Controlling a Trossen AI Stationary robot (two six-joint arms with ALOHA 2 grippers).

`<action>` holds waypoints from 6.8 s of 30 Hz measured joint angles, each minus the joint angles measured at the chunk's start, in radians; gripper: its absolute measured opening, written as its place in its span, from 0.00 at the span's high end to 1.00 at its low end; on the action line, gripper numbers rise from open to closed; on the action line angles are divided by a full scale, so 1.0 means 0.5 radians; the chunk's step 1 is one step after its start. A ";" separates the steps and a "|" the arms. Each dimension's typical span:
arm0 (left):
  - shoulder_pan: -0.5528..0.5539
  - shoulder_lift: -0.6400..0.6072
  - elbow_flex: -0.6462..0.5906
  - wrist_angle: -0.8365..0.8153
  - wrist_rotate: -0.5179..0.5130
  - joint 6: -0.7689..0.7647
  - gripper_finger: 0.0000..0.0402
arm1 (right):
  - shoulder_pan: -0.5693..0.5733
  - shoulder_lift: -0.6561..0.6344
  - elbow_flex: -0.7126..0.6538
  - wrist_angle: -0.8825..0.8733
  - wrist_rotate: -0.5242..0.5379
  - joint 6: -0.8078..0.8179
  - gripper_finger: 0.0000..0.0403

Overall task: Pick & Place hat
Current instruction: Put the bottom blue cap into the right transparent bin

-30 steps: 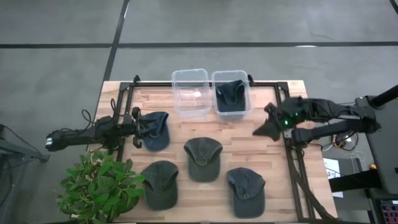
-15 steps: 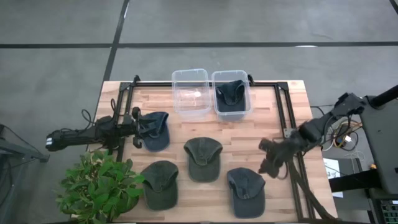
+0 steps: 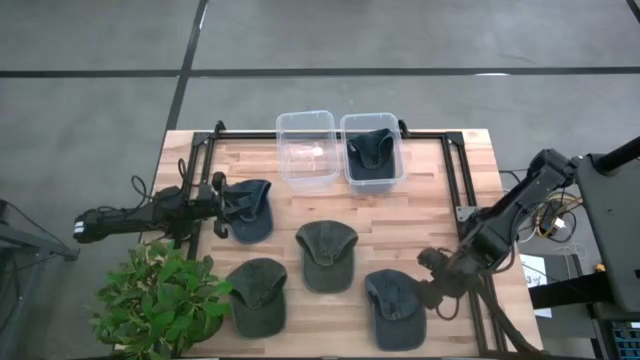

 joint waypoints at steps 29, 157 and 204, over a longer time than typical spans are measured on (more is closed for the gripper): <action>-0.001 0.000 0.000 0.001 0.001 -0.009 0.52 | 0.013 0.626 -0.113 0.021 -0.129 0.066 0.44; 0.000 0.000 0.000 0.075 0.004 -0.024 0.52 | -0.419 -1.183 -0.221 0.993 1.898 -0.656 0.97; 0.000 0.000 0.000 0.074 0.010 -0.106 0.52 | -3.385 -0.038 0.380 0.471 -0.867 -1.586 0.97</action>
